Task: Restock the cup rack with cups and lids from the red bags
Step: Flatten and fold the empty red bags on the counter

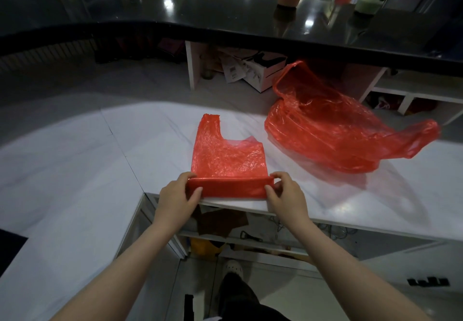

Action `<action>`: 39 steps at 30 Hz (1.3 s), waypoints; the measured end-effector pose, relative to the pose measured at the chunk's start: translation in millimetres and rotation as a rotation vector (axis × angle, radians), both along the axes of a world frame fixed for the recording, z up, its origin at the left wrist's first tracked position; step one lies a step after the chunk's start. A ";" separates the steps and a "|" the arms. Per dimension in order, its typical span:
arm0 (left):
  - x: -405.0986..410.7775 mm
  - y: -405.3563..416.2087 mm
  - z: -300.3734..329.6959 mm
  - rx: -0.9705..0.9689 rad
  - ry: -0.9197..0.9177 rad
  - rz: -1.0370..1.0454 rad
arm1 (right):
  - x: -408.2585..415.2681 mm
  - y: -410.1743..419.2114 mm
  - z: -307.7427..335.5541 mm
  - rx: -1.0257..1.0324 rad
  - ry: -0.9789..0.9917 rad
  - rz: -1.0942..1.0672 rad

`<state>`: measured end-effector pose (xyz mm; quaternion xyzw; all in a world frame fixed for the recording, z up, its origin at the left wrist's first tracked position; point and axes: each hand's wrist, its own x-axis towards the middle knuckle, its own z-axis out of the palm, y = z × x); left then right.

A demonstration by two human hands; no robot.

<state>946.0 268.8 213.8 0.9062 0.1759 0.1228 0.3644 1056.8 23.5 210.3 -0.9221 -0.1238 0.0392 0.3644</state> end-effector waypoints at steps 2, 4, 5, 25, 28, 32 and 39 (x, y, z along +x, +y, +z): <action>3.2 -2.1 -1.0 0.073 0.026 0.043 | 2.5 3.2 -1.5 -0.042 -0.007 -0.022; 5.4 -3.2 -1.5 0.158 0.045 0.054 | 4.8 5.7 -2.3 -0.055 -0.016 -0.032; 6.1 -3.5 -0.9 0.190 0.048 0.058 | 5.7 7.3 -2.3 -0.069 -0.021 -0.034; -9.2 3.2 -15.0 0.427 0.057 -0.514 | -16.1 -12.3 -6.6 -0.331 -0.369 0.524; -17.5 9.3 -13.8 0.303 -0.025 -0.367 | -16.4 -20.0 -4.8 -0.140 -0.290 0.476; -12.7 10.1 -6.1 0.131 -0.042 -0.214 | -11.3 -18.5 1.0 -0.019 -0.120 0.295; 3.6 2.4 -4.5 -0.111 -0.006 0.028 | 2.5 7.5 6.6 -0.004 0.064 0.012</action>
